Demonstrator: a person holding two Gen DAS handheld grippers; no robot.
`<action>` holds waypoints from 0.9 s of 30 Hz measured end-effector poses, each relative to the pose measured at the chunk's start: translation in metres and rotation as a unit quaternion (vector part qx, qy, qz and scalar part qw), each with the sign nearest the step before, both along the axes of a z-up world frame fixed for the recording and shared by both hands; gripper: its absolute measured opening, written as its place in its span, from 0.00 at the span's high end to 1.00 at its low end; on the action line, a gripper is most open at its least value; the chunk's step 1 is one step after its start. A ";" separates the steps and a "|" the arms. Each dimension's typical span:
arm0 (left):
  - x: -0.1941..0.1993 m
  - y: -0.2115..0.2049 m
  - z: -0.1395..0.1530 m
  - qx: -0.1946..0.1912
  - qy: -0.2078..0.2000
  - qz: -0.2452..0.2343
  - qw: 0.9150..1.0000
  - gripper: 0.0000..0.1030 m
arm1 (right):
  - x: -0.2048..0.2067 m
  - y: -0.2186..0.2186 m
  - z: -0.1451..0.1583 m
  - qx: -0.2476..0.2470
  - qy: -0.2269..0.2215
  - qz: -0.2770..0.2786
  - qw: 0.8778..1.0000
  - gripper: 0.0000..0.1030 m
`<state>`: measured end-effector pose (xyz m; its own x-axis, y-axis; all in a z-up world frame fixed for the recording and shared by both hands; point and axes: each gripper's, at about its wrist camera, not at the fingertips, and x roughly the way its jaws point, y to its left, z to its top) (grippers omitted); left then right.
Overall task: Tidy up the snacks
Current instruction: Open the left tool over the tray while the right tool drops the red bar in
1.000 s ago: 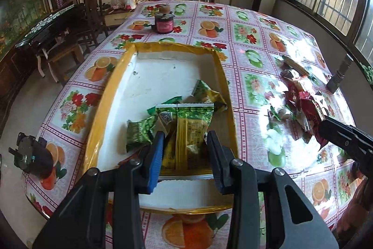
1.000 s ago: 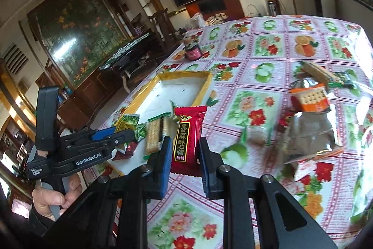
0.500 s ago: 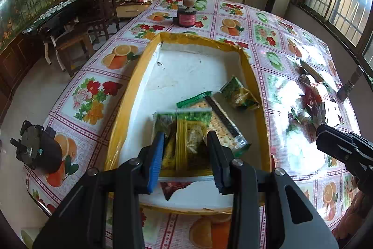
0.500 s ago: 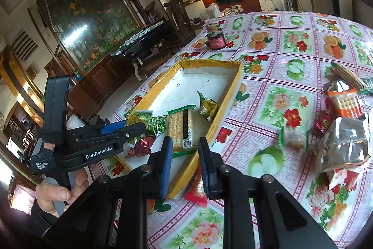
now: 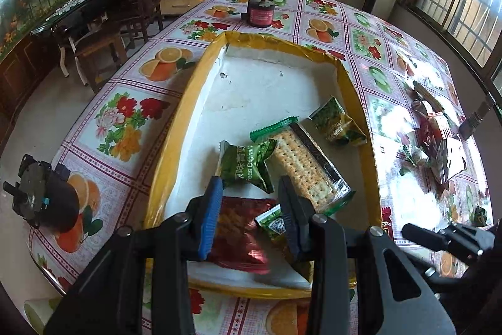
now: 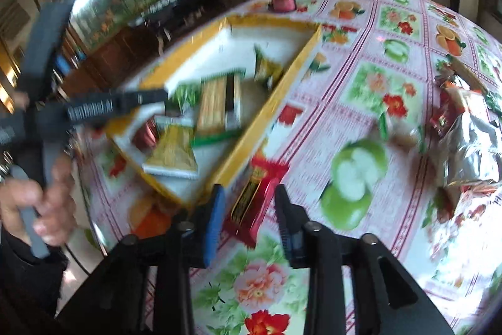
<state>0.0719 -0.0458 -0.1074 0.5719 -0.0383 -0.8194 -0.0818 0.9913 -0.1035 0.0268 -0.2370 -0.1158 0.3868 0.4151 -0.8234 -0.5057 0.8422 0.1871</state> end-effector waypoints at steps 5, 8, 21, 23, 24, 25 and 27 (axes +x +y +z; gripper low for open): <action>-0.002 -0.003 0.001 -0.002 0.002 -0.006 1.000 0.62 | -0.001 0.007 -0.010 -0.061 -0.025 0.011 0.998 0.78; -0.002 -0.003 0.003 -0.005 -0.001 -0.004 1.000 0.62 | 0.006 -0.008 -0.003 -0.036 -0.021 0.002 0.999 0.83; -0.010 0.014 0.014 -0.011 -0.010 0.019 1.000 0.62 | 0.020 0.052 0.039 0.064 -0.040 0.084 0.994 0.83; -0.012 0.016 0.015 -0.011 -0.011 0.021 1.000 0.62 | 0.021 0.064 0.030 0.058 -0.034 0.095 0.993 0.82; -0.013 0.017 0.016 -0.011 -0.011 0.022 1.000 0.62 | 0.021 0.065 0.028 0.059 -0.033 0.095 0.993 0.82; -0.014 0.017 0.017 -0.011 -0.011 0.023 1.000 0.62 | 0.021 0.064 0.027 0.064 -0.031 0.093 0.993 0.79; -0.015 0.019 0.018 -0.013 -0.011 0.026 1.000 0.62 | 0.021 0.057 0.029 0.070 -0.038 0.085 0.993 0.77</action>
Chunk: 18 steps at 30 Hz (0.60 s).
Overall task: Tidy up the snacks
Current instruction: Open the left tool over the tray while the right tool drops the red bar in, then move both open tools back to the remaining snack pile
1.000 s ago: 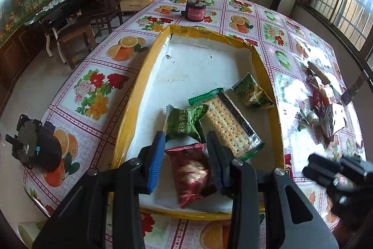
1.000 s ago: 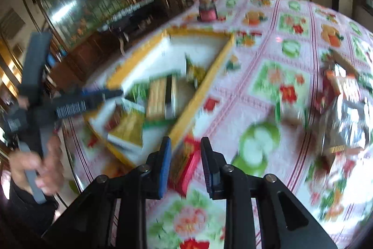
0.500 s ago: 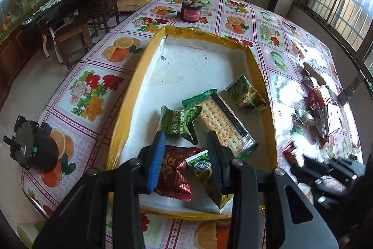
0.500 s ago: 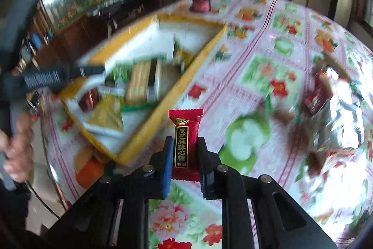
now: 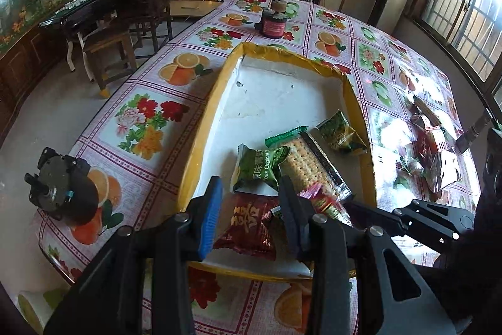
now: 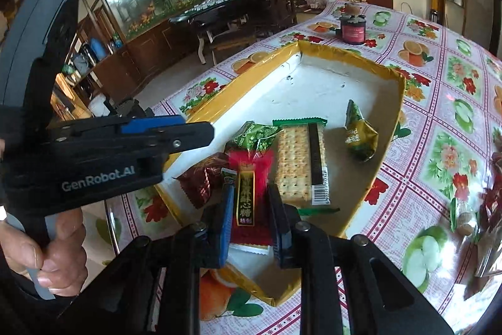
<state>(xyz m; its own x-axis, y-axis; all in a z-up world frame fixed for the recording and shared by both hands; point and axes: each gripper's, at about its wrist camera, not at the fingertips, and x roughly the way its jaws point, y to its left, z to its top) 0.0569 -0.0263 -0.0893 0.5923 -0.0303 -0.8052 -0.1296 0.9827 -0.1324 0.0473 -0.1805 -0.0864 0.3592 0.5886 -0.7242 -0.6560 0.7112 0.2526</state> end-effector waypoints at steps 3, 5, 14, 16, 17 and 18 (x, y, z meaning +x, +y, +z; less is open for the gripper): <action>0.000 0.003 0.000 -0.014 0.003 0.003 1.000 0.62 | -0.001 -0.022 0.010 0.018 -0.010 -0.026 0.999 0.57; 0.000 0.002 0.000 -0.023 0.006 0.004 1.000 0.61 | -0.001 -0.046 0.018 0.047 -0.012 -0.051 0.998 0.55; -0.007 -0.041 0.008 -0.062 -0.001 -0.028 0.998 0.15 | -0.004 -0.148 0.028 0.158 -0.006 -0.175 0.972 0.45; -0.010 -0.058 0.011 -0.085 -0.004 -0.048 0.995 0.14 | -0.013 -0.169 0.032 0.185 -0.017 -0.188 0.965 0.45; -0.013 -0.066 0.011 -0.092 -0.007 -0.056 0.994 0.13 | -0.016 -0.178 0.035 0.196 -0.022 -0.194 0.961 0.45; -0.015 -0.076 0.012 -0.102 -0.012 -0.068 0.992 0.12 | -0.019 -0.188 0.037 0.206 -0.030 -0.202 0.957 0.44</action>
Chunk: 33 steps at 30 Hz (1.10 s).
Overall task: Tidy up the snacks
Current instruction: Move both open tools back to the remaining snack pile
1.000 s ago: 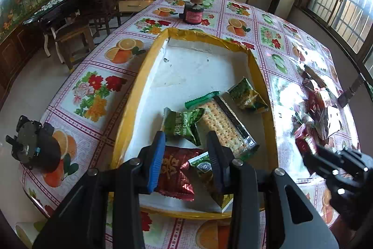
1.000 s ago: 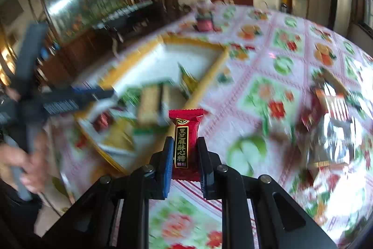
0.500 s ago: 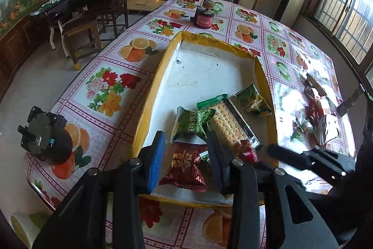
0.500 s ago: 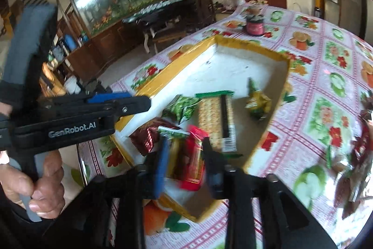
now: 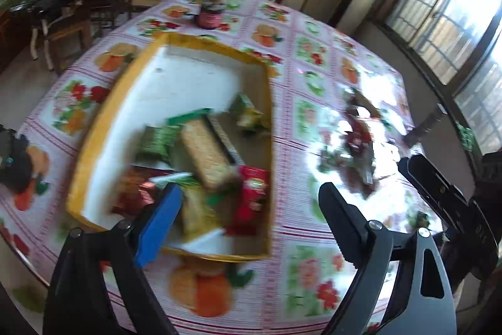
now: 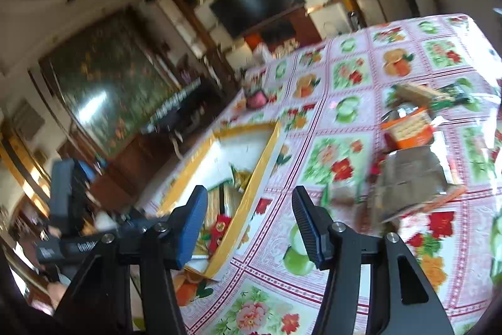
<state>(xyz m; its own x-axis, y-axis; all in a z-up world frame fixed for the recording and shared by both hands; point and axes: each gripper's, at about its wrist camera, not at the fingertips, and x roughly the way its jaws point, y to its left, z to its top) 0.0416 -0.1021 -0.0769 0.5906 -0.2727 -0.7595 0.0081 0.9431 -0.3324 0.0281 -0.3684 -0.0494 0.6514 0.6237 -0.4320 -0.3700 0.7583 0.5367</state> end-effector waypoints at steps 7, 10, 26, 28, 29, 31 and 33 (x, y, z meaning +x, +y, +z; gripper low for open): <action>0.004 -0.069 -0.009 0.023 -0.039 -0.083 0.996 0.09 | -0.042 -0.080 0.027 0.066 -0.094 -0.109 0.987 0.32; 0.023 -0.089 -0.022 0.045 -0.037 -0.109 0.992 0.09 | -0.056 -0.101 0.040 0.078 -0.122 -0.132 0.981 0.30; 0.046 -0.065 -0.032 0.179 -0.050 -0.083 0.979 0.10 | -0.068 -0.100 0.061 0.087 -0.177 -0.114 0.974 0.26; 0.029 -0.057 -0.013 0.129 -0.079 -0.075 0.986 0.10 | -0.067 -0.098 0.062 0.083 -0.177 -0.111 0.974 0.26; 0.022 -0.056 -0.006 0.111 -0.096 -0.070 0.987 0.10 | -0.067 -0.097 0.061 0.081 -0.176 -0.109 0.975 0.26; 0.005 -0.055 0.010 0.066 -0.135 -0.059 0.987 0.07 | -0.065 -0.093 0.060 0.067 -0.171 -0.103 0.978 0.25; -0.004 -0.060 0.019 0.031 -0.138 -0.067 0.988 0.03 | -0.062 -0.089 0.058 0.049 -0.157 -0.096 0.982 0.25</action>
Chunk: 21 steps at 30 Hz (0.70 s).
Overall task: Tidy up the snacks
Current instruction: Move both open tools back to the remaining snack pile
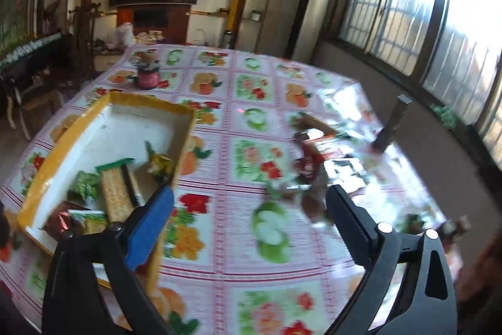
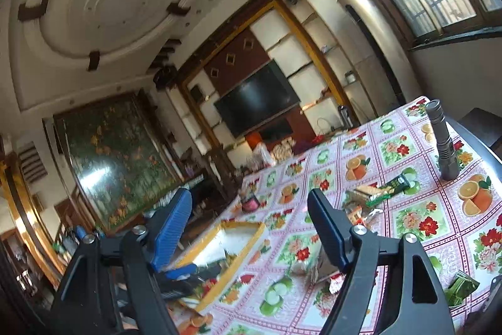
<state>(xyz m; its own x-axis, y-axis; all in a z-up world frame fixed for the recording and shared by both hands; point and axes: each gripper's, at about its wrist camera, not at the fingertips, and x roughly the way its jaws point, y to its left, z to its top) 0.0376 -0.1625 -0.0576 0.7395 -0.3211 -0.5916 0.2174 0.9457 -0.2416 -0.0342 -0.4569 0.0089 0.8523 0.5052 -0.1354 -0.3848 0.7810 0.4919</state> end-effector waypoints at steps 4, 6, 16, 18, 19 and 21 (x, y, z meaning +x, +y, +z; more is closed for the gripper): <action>0.003 -0.022 0.003 0.084 0.026 0.025 0.996 0.00 | 0.002 0.010 -0.006 -0.057 0.046 -0.003 0.997 0.24; 0.000 -0.030 0.001 0.117 0.015 0.040 0.992 0.00 | 0.001 0.013 -0.012 -0.089 0.068 -0.007 0.994 0.24; -0.003 -0.067 -0.019 0.128 0.033 -0.003 0.991 0.00 | 0.004 -0.001 -0.054 -0.141 0.158 -0.018 0.977 0.24; -0.006 -0.074 -0.023 0.131 0.036 -0.018 0.991 0.00 | 0.005 -0.004 -0.063 -0.146 0.175 -0.018 0.973 0.24; -0.006 -0.077 -0.026 0.129 0.042 -0.025 0.990 0.00 | 0.006 -0.004 -0.066 -0.148 0.181 -0.020 0.972 0.24; -0.001 -0.080 -0.034 0.128 0.059 -0.033 0.989 0.00 | 0.010 -0.006 -0.074 -0.149 0.197 -0.021 0.969 0.24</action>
<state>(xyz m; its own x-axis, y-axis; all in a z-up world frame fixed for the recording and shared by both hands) 0.0363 -0.2429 -0.0919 0.6431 -0.1947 -0.7406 0.2653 0.9639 -0.0230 -0.0247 -0.4626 -0.0654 0.7239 0.3591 -0.5890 -0.1780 0.9221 0.3435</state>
